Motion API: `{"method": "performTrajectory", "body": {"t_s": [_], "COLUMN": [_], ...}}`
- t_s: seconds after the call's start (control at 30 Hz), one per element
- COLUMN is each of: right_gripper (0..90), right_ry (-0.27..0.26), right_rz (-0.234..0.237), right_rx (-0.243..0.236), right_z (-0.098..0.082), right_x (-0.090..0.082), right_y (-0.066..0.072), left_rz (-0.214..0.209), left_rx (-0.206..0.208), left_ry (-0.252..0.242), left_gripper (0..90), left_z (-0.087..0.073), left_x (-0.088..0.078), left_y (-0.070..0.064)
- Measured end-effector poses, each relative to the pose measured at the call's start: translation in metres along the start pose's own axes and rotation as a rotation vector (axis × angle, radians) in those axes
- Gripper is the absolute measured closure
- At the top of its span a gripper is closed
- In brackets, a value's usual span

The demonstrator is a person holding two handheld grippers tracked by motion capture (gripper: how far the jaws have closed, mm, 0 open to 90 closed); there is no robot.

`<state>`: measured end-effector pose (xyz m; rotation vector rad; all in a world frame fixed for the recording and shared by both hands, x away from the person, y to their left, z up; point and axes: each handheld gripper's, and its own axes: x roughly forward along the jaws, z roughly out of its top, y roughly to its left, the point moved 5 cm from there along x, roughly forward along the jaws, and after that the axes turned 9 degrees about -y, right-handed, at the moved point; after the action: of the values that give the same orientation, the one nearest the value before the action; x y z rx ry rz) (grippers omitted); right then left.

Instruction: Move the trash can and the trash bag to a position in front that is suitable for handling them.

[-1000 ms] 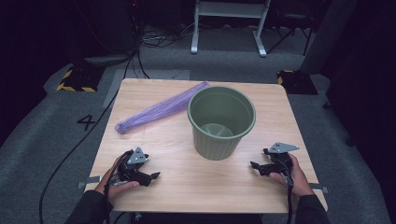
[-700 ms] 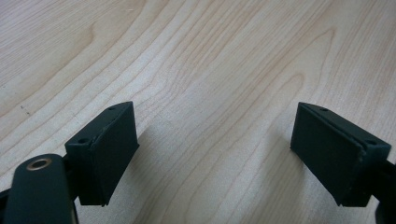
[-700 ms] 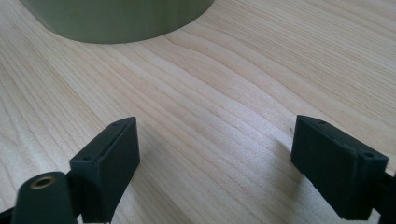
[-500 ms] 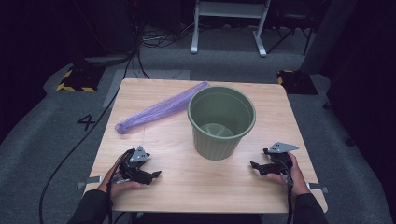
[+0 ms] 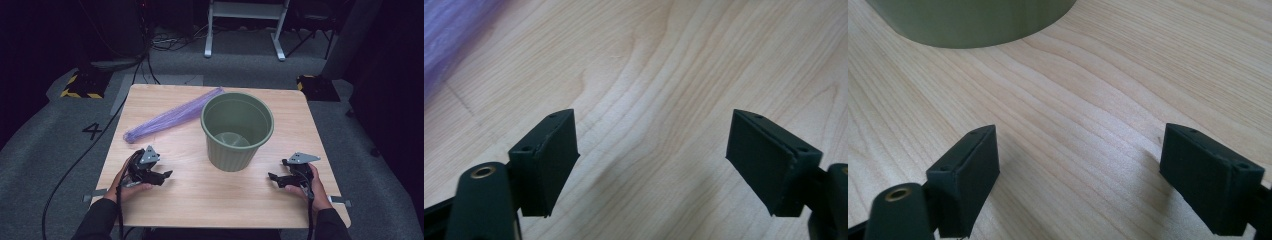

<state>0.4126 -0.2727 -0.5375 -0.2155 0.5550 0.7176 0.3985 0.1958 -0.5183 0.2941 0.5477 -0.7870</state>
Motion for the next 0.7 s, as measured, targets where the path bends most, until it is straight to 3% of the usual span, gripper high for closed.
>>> {"method": "performTrajectory", "body": {"t_s": [0.2,0.3,0.47,0.6,0.7], "right_gripper": [16.5,16.5,16.5,16.5,16.5], "right_ry": [-0.002,-0.002,-0.002,-0.002,-0.002], "right_rz": [-0.019,-0.02,-0.02,-0.019,-0.019], "right_rx": [0.014,0.016,0.016,0.016,0.016], "right_z": [0.0,-0.001,-0.001,-0.001,-0.001], "right_x": [-0.001,-0.001,-0.001,-0.001,-0.001], "right_y": [0.001,0.002,0.002,0.002,0.002], "left_rz": [0.025,0.049,0.042,0.044,0.043], "left_rx": [-0.023,-0.015,-0.052,-0.045,-0.046], "left_ry": [-0.044,-0.052,-0.114,-0.128,-0.11], "left_gripper": [22.8,23.1,23.0,22.1,21.9], "left_z": [0.011,0.016,0.027,0.032,0.036], "left_x": [-0.006,-0.006,-0.002,0.003,0.005], "left_y": [0.012,0.018,0.033,0.039,0.043]}}
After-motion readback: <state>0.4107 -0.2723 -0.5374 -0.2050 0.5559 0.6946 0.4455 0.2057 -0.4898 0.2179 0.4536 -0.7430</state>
